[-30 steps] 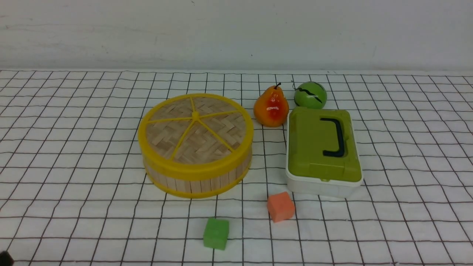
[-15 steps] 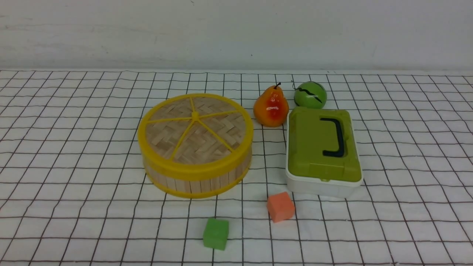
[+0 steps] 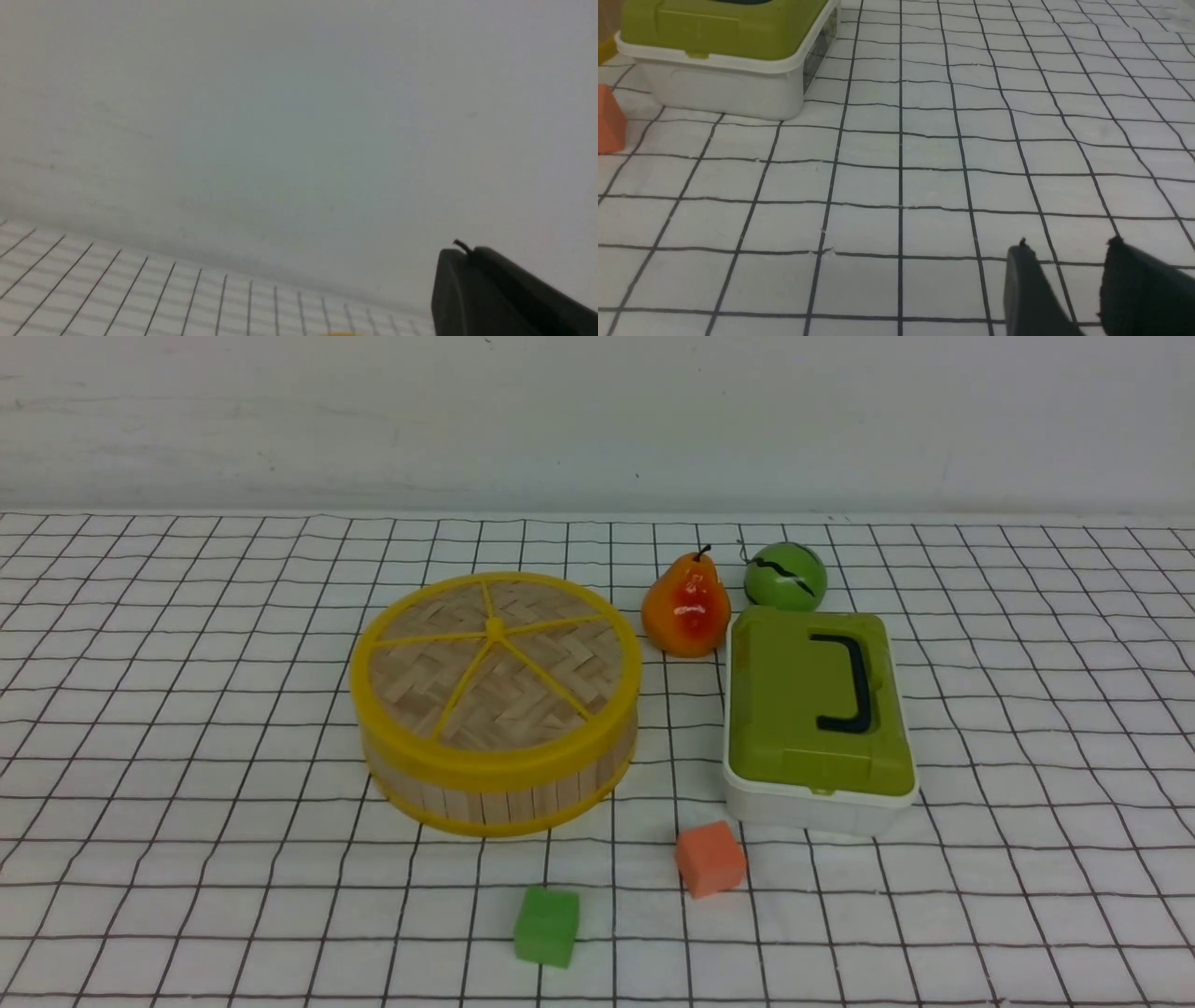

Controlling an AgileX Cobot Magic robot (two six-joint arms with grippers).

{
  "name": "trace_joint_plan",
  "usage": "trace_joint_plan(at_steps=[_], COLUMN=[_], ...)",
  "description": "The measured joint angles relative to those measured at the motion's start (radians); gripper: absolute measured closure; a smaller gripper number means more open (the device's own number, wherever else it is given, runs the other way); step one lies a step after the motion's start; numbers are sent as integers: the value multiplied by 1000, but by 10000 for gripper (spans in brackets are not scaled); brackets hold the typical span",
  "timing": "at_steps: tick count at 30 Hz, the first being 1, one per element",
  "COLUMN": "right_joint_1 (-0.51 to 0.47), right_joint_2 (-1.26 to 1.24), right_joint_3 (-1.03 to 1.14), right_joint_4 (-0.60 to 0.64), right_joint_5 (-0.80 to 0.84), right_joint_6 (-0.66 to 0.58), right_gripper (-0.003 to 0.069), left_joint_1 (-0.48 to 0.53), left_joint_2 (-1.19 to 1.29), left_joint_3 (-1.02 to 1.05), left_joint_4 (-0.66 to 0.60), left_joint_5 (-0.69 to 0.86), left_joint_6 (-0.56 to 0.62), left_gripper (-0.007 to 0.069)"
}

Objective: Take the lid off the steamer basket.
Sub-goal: Use the left arm to lift the lid of the steamer

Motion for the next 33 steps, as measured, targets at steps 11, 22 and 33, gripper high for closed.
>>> trace_joint_plan(at_steps=[11,22,33], right_joint_1=[0,0,0], right_joint_2=[0,0,0], right_joint_3=[0,0,0], right_joint_4=[0,0,0], right_joint_5=[0,0,0], right_joint_6=[0,0,0], right_gripper=[419,419,419], left_joint_1=[-285,-358,-359], left_joint_2=[625,1198,1604], left_joint_3=[-289,-914,-1400], left_joint_4=[-312,-186,0], left_joint_5=[367,705,927], left_joint_6=[260,228,182], left_gripper=[637,637,334])
